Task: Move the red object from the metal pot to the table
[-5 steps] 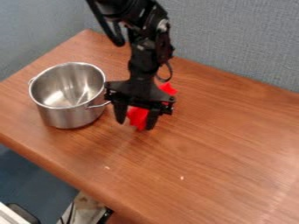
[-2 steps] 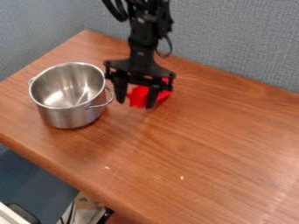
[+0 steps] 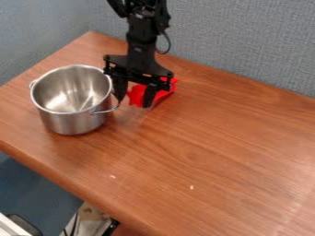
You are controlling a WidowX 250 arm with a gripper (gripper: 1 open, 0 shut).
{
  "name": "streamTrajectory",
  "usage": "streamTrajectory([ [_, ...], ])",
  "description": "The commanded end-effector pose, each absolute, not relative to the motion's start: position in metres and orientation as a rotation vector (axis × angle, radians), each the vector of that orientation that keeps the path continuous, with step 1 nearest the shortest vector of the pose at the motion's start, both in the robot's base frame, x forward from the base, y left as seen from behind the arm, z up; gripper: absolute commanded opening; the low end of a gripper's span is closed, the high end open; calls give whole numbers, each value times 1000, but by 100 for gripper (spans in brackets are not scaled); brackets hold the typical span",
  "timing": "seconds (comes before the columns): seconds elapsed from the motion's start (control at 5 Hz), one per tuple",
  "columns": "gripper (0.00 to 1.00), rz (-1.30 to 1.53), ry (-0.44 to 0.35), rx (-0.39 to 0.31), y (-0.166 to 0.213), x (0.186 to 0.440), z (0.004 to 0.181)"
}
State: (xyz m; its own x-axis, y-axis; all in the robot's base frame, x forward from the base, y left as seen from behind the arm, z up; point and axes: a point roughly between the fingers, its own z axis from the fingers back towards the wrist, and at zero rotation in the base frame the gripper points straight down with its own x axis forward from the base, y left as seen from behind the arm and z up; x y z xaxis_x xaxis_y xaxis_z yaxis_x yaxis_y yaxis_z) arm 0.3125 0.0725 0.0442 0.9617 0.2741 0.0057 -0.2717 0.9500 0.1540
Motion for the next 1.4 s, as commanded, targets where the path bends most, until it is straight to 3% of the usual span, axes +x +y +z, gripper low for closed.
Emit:
streamTrajectory([
  [0.0, 0, 251, -4, 187, 79, 326, 45],
  [0.2, 0, 223, 7, 208, 81, 332, 37],
  [0.6, 0, 131, 15, 241, 80, 334, 38],
  [1.0, 0, 200, -3, 231, 103, 341, 75],
  [1.2, 0, 175, -26, 203, 107, 334, 102],
])
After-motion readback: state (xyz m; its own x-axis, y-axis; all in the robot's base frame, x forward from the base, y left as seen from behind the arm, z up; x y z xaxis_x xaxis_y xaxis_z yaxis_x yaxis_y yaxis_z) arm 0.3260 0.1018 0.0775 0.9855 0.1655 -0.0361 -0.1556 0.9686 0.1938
